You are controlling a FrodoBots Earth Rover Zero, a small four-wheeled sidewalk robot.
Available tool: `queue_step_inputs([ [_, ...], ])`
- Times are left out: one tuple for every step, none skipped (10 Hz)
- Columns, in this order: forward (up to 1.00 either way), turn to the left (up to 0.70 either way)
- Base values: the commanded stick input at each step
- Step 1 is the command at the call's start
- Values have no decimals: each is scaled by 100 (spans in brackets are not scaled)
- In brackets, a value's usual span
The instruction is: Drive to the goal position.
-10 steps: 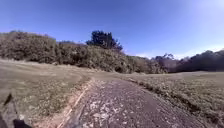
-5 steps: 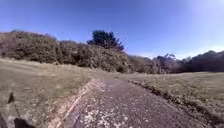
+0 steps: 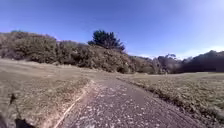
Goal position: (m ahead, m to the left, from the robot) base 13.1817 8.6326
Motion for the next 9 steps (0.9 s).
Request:
queue_step_inputs([
  [70,0],
  [70,0],
  [70,0],
  [70,0],
  [70,0],
  [70,0],
  [70,0],
  [70,0],
  [70,0],
])
